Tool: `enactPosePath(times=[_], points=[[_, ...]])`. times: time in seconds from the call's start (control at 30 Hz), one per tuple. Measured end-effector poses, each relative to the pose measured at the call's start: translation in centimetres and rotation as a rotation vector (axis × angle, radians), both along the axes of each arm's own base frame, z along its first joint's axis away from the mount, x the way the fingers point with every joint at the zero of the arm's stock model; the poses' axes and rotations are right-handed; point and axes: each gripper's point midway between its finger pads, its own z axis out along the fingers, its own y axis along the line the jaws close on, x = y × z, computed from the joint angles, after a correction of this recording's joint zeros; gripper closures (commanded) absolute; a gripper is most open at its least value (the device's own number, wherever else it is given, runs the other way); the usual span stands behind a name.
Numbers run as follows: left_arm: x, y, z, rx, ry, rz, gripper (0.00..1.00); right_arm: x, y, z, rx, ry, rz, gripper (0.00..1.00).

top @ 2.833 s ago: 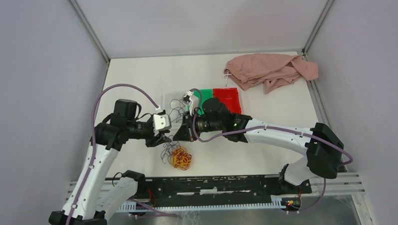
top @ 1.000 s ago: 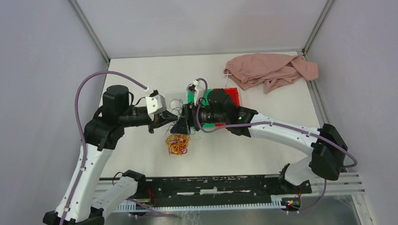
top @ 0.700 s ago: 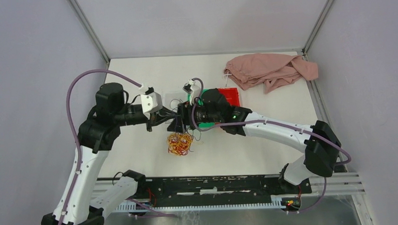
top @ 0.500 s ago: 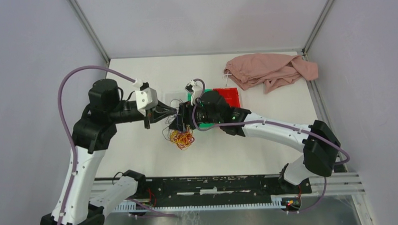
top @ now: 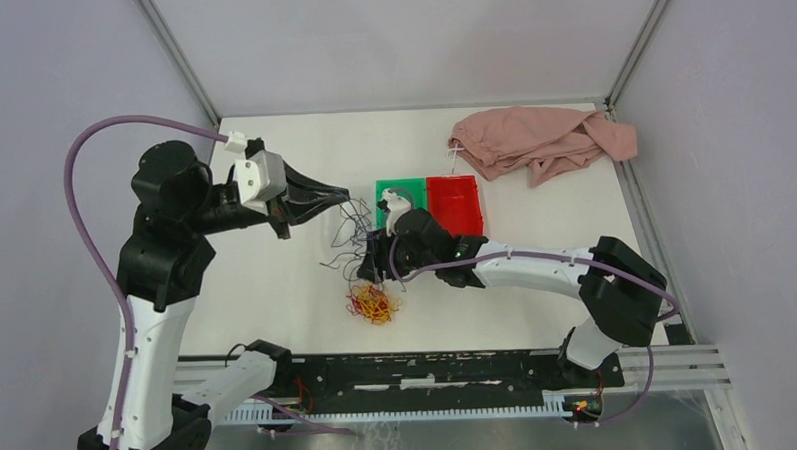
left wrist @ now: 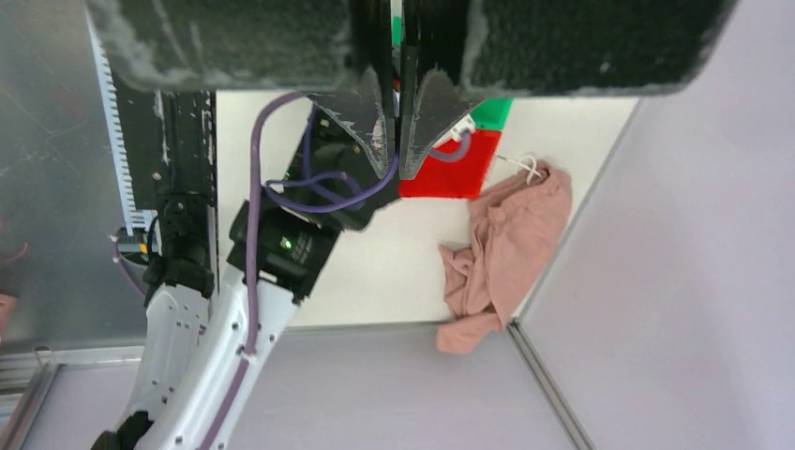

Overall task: Untangle the cables
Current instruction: Untie the cable.

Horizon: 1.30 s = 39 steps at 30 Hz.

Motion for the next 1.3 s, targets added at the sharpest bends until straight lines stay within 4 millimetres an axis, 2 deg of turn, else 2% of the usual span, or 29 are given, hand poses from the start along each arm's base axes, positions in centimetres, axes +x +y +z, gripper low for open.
enactPosePath(times=[0.13, 0.27, 0.53, 0.7, 0.8, 0.93, 1.07, 1.17, 1.3], points=[[0.1, 0.0, 2.3, -0.027, -0.056, 0.006, 0.97, -0.6, -0.8, -2.1, -0.042, 0.015, -0.008, 0.39], [0.4, 0.1, 5.5, -0.058, -0.137, 0.023, 0.97, -0.8, -1.7, -3.6, -0.073, 0.026, -0.02, 0.4], [0.0, 0.7, 12.3, -0.136, -0.328, 0.062, 0.97, -1.2, -2.4, -5.1, -0.084, 0.042, -0.035, 0.4], [-0.7, 1.1, 14.7, -0.177, -0.388, 0.075, 0.97, -1.6, -3.3, -5.9, -0.102, 0.054, -0.047, 0.34], [-0.9, 1.1, 15.1, -0.188, -0.39, 0.073, 0.97, -1.8, -3.9, -3.7, -0.077, 0.029, -0.05, 0.24], [-0.5, 0.9, 14.5, -0.185, -0.368, 0.073, 0.97, -1.7, -4.8, 2.4, 0.003, -0.058, -0.056, 0.13], [0.5, 0.6, 12.5, -0.163, -0.314, 0.075, 0.97, -0.8, -5.9, 8.1, 0.044, -0.152, -0.101, 0.08], [1.7, 0.2, 10.4, -0.139, -0.257, 0.076, 0.97, 0.4, -7.4, 10.5, 0.038, -0.193, -0.152, 0.08], [3.4, -0.4, 7.5, -0.109, -0.182, 0.087, 0.97, 3.0, -10.4, 10.9, -0.014, -0.202, -0.249, 0.09]])
